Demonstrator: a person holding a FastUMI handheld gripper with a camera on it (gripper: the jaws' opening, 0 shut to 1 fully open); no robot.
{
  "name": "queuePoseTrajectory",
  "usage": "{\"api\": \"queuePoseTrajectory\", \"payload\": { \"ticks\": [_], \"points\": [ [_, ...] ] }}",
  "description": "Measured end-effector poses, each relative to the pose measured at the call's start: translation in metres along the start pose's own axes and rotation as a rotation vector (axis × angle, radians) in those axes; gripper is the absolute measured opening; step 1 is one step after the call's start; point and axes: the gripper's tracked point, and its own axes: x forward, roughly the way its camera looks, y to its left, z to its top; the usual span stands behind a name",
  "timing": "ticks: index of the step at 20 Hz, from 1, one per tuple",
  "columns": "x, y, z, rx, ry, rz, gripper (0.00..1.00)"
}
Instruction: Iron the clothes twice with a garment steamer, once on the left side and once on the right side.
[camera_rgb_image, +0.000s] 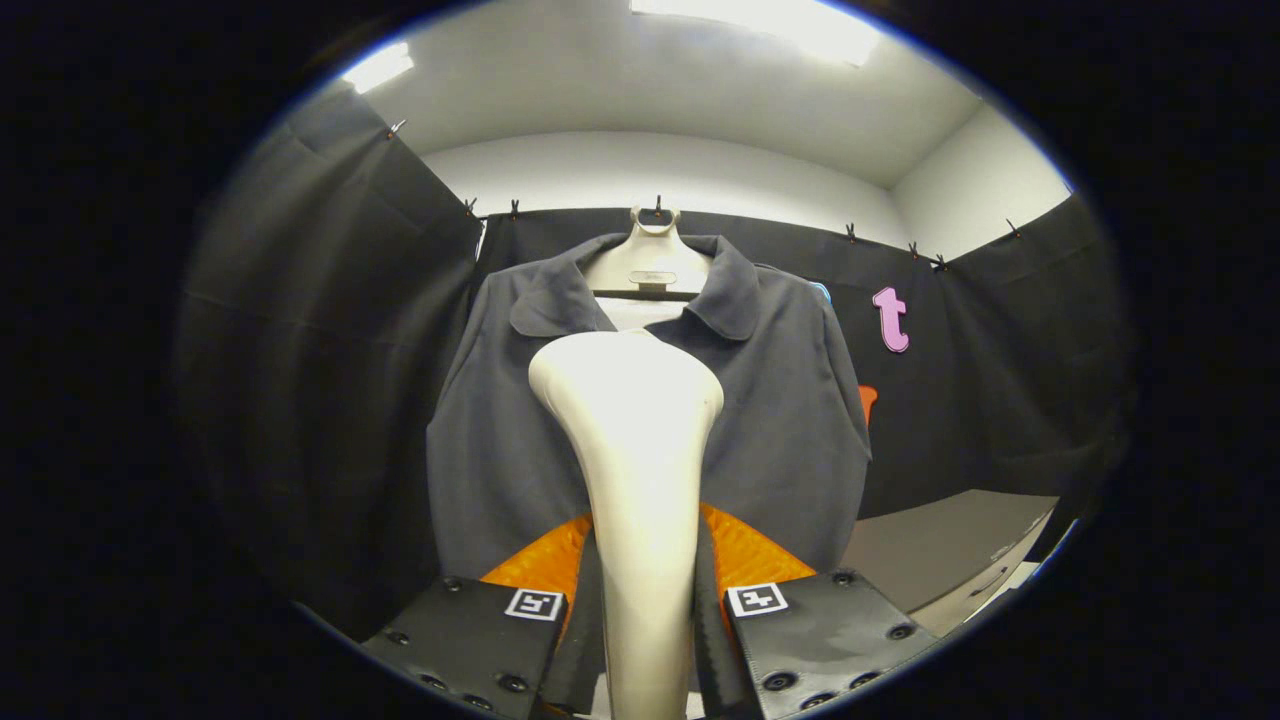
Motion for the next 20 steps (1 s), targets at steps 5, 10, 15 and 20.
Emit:
{"api": "queuePoseTrajectory", "payload": {
  "ticks": [5, 10, 15, 20],
  "points": [
    [0.026, 0.011, 0.005, -0.006, 0.013, -0.006, 0.46],
    [0.044, 0.016, -0.005, -0.007, 0.032, -0.006, 0.46],
    [0.057, 0.019, -0.017, -0.012, 0.05, -0.013, 0.46],
    [0.064, 0.02, -0.02, -0.028, 0.049, -0.024, 0.46]
  ]
}}
